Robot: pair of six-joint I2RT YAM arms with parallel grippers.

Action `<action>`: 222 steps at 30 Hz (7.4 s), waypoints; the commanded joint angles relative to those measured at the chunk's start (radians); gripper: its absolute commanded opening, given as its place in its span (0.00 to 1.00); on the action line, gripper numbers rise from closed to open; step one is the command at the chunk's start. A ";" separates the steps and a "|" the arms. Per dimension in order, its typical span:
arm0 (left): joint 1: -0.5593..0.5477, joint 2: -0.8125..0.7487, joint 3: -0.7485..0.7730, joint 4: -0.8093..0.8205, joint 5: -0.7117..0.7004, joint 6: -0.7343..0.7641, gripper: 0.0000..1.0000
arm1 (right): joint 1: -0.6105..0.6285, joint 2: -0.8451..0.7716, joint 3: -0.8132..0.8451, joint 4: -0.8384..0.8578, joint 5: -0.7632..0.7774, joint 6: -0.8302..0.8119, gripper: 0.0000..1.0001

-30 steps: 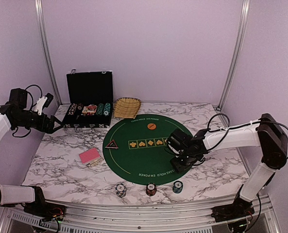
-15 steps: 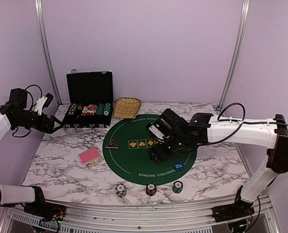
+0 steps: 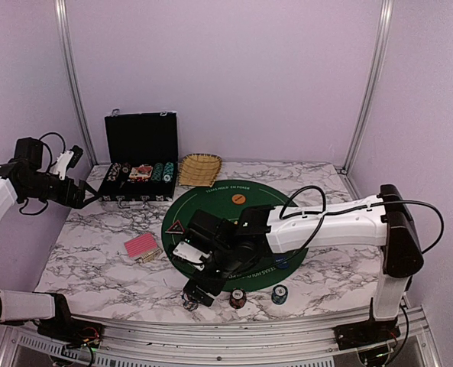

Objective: Distribute texas hold em gaming equipment

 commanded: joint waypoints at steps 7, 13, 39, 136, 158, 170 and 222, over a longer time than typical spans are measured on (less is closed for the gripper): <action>0.002 -0.021 0.018 -0.026 0.001 -0.009 0.99 | 0.045 0.077 0.102 -0.018 -0.061 -0.075 0.99; 0.002 -0.025 0.021 -0.034 0.005 -0.003 0.99 | 0.047 0.127 0.125 -0.020 -0.056 -0.090 0.95; 0.002 -0.029 0.019 -0.039 -0.002 0.013 0.99 | 0.050 0.186 0.142 0.015 -0.084 -0.102 0.53; 0.004 -0.024 0.016 -0.068 -0.058 0.026 0.99 | -0.118 0.123 0.224 0.024 0.052 -0.045 0.89; 0.003 -0.033 0.032 -0.075 -0.064 0.022 0.99 | 0.065 0.159 0.187 -0.051 -0.092 -0.123 0.91; 0.002 -0.031 0.044 -0.082 -0.041 0.021 0.99 | 0.073 0.202 0.186 -0.044 -0.011 -0.129 0.79; 0.002 -0.042 0.052 -0.093 -0.018 0.029 0.99 | -0.089 0.111 0.224 -0.041 -0.016 -0.086 0.00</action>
